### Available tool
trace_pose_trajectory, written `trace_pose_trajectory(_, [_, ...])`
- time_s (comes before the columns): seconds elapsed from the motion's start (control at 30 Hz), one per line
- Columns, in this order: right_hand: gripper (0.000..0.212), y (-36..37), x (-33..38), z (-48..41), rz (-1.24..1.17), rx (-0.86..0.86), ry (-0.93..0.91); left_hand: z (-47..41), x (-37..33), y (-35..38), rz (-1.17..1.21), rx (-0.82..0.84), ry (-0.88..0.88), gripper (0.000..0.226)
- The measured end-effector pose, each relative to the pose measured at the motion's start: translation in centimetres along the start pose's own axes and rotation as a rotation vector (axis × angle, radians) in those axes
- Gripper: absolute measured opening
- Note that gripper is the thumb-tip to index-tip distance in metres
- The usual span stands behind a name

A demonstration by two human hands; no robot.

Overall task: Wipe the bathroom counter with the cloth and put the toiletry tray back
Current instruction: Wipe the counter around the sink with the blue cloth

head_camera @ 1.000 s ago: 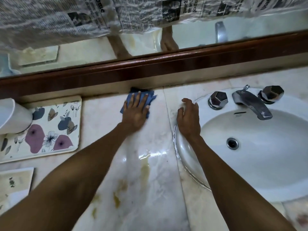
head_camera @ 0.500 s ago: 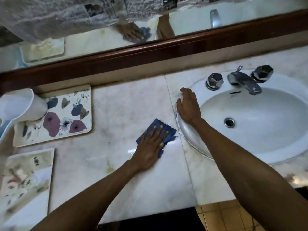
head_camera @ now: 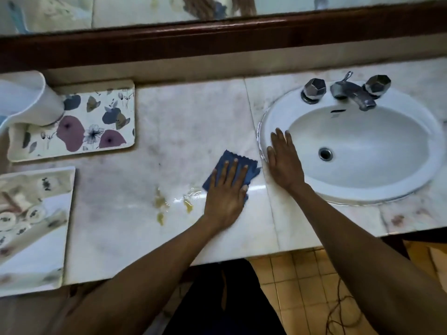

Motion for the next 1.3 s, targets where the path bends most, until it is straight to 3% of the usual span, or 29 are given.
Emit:
trace_pose_trajectory(0.1, [0.05, -0.1, -0.1, 0.2, -0.009, 0.0, 0.011, 7.3, -1.9, 1.1, -0.032, 0.065, 0.086, 0.057])
trace_pose_trajectory(0.23, [0.05, 0.0, -0.1, 0.1, 0.002, 0.007, -0.009, 4.8, -0.9, 0.6, -0.065, 0.133, 0.195, 0.055])
trace_pose_trajectory(0.47, [0.058, 0.7, -1.0, 0.0, -0.027, 0.064, -0.025, -4.8, 1.0, -0.2, -0.004, 0.05, -0.141, 0.057])
trace_pose_trajectory(0.6, [0.055, 0.7, -1.3, 0.3, -0.038, 0.055, -0.043, 0.8, -2.5, 1.3, -0.008, 0.021, -0.071, 0.058])
trace_pose_trajectory(0.73, [0.055, 0.9, -1.5, 0.4, -0.031, 0.054, -0.043, 5.1, -3.1, 1.8, 0.035, 0.126, 0.028, 0.057])
trace_pose_trajectory(0.9, [0.05, 0.3, 0.1, 0.7, 0.064, 0.015, -0.038, -0.8, 1.3, -1.5, 0.153, 0.148, -0.139, 0.055])
trace_pose_trajectory(1.07, [0.06, 2.2, 4.3, 1.4, 0.033, 0.083, -0.275, -5.1, 9.4, -5.3, 0.147, 0.105, -0.315, 0.057])
trace_pose_trajectory(1.3, [0.052, 8.2, 10.0, 2.8, 0.011, 0.19, -0.325, 8.3, 18.3, -8.4, 0.106, -0.114, -0.506, 0.049])
Point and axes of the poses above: each hand's wrist, its own z-axis away from the middle knuckle, its own y-axis out of the palm, x = y × z, the point moved 6 cm from there along -z, towards the middle knuckle, and after that the axes turned 2 degrees about z, right-handed, at the moved point
